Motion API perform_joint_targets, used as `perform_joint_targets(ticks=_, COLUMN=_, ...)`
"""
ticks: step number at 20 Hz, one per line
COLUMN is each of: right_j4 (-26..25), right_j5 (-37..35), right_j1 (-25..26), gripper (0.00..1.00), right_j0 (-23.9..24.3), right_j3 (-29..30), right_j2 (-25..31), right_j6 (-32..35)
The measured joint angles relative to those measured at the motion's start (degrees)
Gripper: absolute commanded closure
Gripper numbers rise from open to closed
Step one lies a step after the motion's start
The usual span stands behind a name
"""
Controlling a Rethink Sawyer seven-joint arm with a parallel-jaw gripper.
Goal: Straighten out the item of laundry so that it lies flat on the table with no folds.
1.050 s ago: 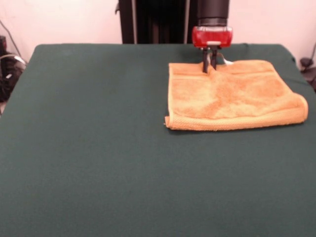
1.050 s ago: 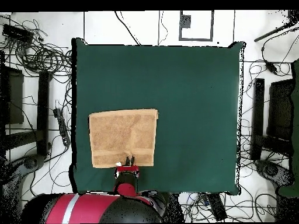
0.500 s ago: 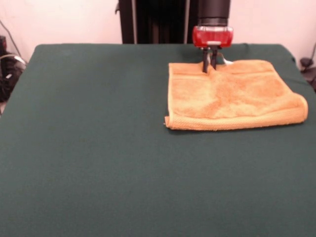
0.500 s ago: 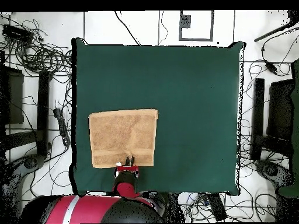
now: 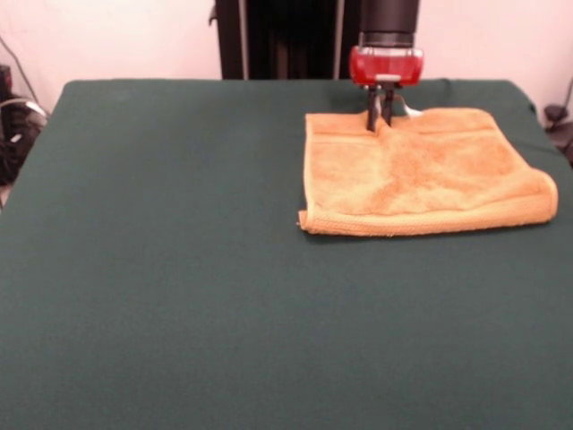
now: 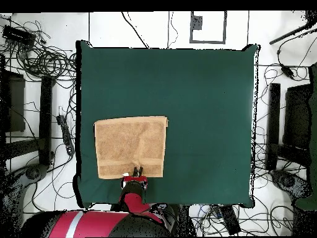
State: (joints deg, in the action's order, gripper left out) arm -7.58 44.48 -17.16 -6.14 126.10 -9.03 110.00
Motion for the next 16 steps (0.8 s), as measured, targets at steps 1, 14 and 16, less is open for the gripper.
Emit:
perform_joint_targets(ticks=1, right_j4=0.0, right_j5=-0.1, right_j1=0.0, gripper=1.00, right_j0=0.0, right_j3=0.0, right_j2=0.0, right_j6=0.0)
perform_joint_targets(ticks=14, right_j4=0.1, right_j5=-1.7, right_j1=-0.6, gripper=1.00, right_j0=0.0, right_j3=0.0, right_j2=0.1, right_j6=0.0)
perform_joint_targets(ticks=16, right_j4=0.1, right_j5=-1.8, right_j1=-0.6, gripper=1.00, right_j0=0.0, right_j3=0.0, right_j2=0.1, right_j6=0.0)
